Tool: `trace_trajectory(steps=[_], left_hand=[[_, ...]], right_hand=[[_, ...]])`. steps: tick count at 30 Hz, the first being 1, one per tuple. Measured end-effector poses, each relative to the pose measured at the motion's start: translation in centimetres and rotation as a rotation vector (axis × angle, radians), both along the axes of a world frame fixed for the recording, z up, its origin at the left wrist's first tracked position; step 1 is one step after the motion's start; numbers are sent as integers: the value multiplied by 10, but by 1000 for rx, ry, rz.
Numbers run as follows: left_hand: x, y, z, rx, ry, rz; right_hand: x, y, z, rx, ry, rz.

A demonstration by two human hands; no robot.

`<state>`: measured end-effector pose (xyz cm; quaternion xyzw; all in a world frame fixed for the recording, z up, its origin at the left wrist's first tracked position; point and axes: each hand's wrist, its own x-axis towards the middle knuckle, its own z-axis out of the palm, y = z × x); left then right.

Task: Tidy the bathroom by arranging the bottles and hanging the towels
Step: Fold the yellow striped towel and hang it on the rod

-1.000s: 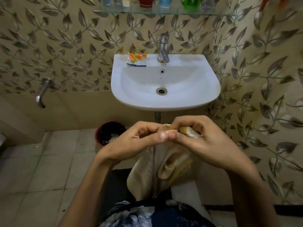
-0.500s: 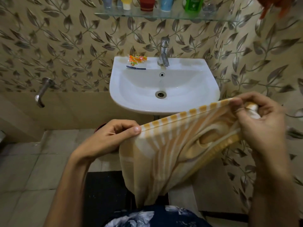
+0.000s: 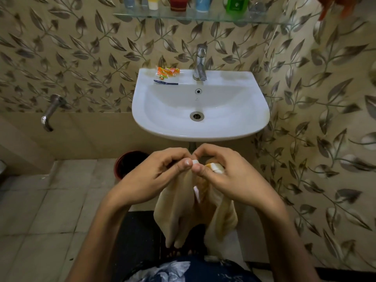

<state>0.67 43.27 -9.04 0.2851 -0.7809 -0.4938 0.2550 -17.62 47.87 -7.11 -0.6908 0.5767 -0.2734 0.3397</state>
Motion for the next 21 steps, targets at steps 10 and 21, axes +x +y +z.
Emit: trace_trajectory(steps=[10,21], left_hand=[[-2,2,-2,210,109,-51],[19,-7,-7,164,124,146]], right_hand=[[-10,12,9,-98,-192,-90],[-63,20,21,-178,-282,-453]])
